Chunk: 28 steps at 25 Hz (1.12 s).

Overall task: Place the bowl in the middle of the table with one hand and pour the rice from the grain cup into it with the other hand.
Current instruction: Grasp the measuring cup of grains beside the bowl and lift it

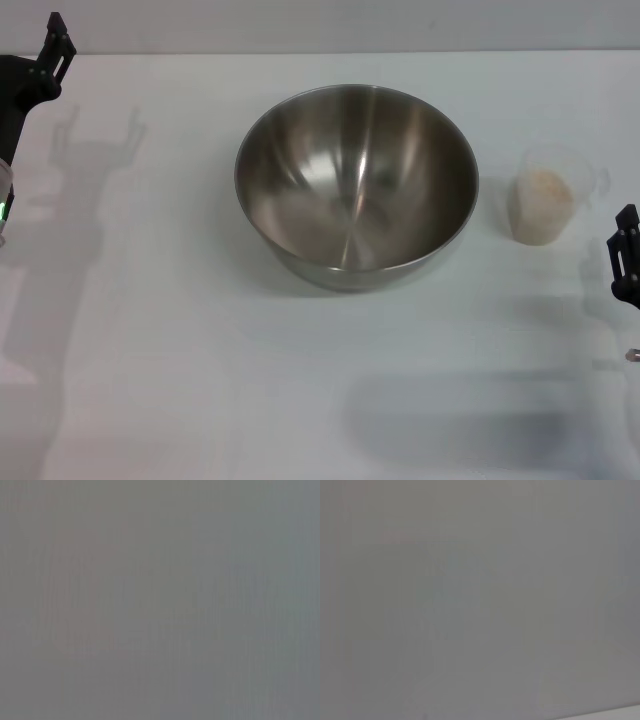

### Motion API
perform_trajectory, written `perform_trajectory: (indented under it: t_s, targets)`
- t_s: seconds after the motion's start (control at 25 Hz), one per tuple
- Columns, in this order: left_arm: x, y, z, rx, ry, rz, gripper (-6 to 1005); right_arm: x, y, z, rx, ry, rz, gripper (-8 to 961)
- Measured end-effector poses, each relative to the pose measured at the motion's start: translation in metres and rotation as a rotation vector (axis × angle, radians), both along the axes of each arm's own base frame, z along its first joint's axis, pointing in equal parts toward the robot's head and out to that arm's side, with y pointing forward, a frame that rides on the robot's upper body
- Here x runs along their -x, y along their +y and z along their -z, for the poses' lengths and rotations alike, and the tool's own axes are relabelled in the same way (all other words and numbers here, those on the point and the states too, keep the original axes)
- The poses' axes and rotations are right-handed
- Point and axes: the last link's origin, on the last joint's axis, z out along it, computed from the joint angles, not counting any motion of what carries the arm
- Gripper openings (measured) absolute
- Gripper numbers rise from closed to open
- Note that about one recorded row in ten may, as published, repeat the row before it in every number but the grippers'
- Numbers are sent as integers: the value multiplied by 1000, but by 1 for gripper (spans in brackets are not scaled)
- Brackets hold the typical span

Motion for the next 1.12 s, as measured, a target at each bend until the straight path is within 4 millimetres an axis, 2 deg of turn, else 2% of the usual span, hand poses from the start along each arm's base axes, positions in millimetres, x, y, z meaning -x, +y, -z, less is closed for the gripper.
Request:
perform_trajectory:
  t_s: [0.68, 1.12]
  targets:
    - [-4, 6, 2, 15, 19, 4, 819, -14, 2, -1, 19, -11, 66, 531]
    - [-6, 8, 2, 13, 21, 12, 819, -20, 16, -6, 12, -40, 78, 530]
